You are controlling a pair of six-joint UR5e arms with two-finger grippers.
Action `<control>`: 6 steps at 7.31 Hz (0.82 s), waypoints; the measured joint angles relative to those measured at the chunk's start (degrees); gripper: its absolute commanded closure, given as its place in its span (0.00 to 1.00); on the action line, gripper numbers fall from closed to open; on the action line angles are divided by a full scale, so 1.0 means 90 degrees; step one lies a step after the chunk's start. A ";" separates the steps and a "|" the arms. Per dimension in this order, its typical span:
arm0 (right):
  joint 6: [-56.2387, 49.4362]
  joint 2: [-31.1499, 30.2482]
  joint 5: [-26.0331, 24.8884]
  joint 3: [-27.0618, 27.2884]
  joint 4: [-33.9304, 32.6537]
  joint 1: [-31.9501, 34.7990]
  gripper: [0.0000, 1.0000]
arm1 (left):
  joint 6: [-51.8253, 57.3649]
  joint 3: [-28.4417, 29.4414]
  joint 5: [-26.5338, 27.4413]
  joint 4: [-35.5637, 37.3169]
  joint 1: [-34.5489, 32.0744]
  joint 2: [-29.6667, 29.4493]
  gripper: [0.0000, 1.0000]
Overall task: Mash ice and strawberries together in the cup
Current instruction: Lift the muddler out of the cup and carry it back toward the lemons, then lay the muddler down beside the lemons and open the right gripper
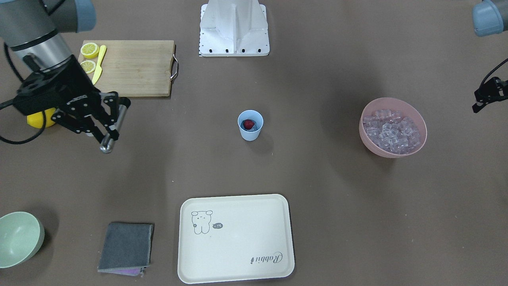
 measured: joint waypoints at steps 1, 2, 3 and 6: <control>-0.0182 -0.0094 0.0344 -0.0264 -0.0436 0.0204 1.00 | 0.0002 -0.0006 0.0011 -0.0002 -0.0004 0.0023 0.02; -0.0398 -0.0086 0.0546 -0.0762 -0.0727 0.0275 1.00 | 0.0005 -0.0022 0.0015 -0.0006 -0.0007 0.0060 0.02; -0.0677 -0.0023 0.0670 -0.1342 -0.0848 0.0272 1.00 | 0.0008 -0.0041 0.0020 -0.0008 -0.0016 0.0081 0.02; -0.1473 0.0098 0.0790 -0.2477 -0.0922 0.0049 1.00 | 0.0011 -0.0189 0.0027 -0.0057 -0.0045 0.0270 0.02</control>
